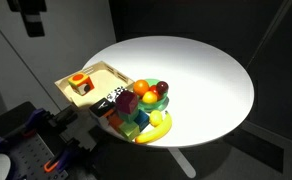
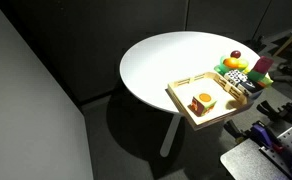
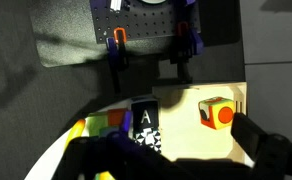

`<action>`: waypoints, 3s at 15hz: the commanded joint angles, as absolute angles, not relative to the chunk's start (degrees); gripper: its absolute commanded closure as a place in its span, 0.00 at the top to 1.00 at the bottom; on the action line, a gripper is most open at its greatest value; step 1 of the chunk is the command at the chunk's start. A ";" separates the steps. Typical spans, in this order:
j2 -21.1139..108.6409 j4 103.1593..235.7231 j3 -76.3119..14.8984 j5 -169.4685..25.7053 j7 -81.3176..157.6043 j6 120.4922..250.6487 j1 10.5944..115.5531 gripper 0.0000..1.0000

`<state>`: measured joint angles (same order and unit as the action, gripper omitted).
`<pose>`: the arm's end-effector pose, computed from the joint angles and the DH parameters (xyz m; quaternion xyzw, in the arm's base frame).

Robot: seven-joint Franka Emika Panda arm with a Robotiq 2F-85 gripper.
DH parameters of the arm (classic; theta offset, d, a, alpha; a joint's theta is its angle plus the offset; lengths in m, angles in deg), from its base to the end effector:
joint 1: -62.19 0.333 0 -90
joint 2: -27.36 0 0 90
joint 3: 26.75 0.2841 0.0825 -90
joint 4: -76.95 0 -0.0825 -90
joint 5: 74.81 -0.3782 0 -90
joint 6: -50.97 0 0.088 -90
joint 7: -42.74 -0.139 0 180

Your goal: Put the pink block on the wooden tray

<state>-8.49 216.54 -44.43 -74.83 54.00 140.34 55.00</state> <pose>0.3097 -0.1431 0.4360 -0.9837 0.0775 0.1051 0.1235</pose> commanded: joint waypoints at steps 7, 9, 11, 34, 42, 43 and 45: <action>-7.99 216.54 -43.47 -75.11 54.98 141.15 53.66 1.00; -7.38 216.63 -43.55 -74.82 55.39 142.06 53.59 1.00; -6.55 216.73 -43.70 -74.55 56.04 143.46 53.61 1.00; 8.21 224.01 -45.28 -72.51 61.47 180.46 50.18 1.00; 8.01 224.06 -44.68 -72.82 60.55 179.83 50.06 1.00; 8.65 223.81 -44.90 -72.85 61.06 179.77 50.10 1.00; 9.88 223.79 -45.42 -73.29 62.61 180.65 50.39 1.00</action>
<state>8.25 224.19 -45.20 -72.60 60.42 179.92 50.58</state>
